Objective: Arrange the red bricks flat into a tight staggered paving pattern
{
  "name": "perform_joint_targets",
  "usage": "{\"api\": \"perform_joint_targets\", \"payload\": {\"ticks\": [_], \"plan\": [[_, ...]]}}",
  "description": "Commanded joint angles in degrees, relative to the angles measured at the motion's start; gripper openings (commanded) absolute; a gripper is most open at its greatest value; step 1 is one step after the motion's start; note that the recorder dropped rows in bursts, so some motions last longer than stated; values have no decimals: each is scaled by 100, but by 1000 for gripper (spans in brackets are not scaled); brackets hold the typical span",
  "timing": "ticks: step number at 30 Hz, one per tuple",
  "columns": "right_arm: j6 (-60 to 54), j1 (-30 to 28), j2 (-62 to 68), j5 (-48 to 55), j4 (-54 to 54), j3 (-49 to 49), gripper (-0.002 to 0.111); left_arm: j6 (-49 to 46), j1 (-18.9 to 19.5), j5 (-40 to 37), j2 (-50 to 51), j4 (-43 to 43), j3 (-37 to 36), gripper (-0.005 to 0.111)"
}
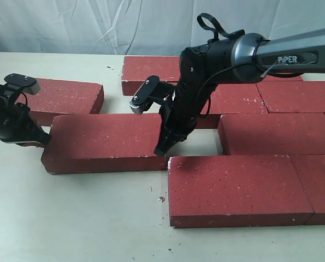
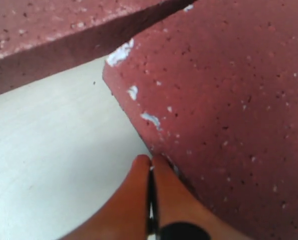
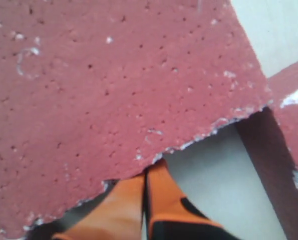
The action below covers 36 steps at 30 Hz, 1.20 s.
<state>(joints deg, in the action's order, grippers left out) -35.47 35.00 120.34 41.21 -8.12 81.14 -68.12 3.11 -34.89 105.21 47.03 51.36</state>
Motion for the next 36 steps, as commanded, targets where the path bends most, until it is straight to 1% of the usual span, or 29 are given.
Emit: {"api": "perform_joint_targets", "payload": {"ticks": [1, 6, 9, 13, 15, 18, 23, 26, 29, 32, 36], "plan": [[30, 30, -72, -44, 243, 35, -1, -288, -39, -135, 8, 412, 52, 0], [196, 30, -72, -69, 607, 35, -1, -288, -39, -122, 8, 410, 52, 0], [505, 30, -72, -61, 918, 35, -1, -288, -39, -40, 8, 430, 52, 0], [608, 30, -72, 101, 1262, 35, -1, -288, -39, 77, 8, 714, 52, 0], [844, 30, -82, 93, 1430, 35, -1, -288, -39, 77, 8, 716, 52, 0], [877, 30, -139, 157, 1517, 35, -1, -288, -39, 147, 8, 676, 52, 0], [877, -142, -349, 173, 1292, 35, -1, -190, -39, 147, 8, 282, 52, 0], [877, -364, -411, 284, 1092, 24, -1, 463, -39, 135, 8, -263, 52, 0], [859, -539, -411, 331, 812, 24, -1, 923, -39, 125, 8, -874, 52, 0], [859, -570, -411, 272, 608, 24, -1, 1246, -39, 176, -68, -1004, 65, 0], [768, -514, -411, 218, 287, 24, -1, 1336, -39, 280, -147, -708, 65, 0]]}}
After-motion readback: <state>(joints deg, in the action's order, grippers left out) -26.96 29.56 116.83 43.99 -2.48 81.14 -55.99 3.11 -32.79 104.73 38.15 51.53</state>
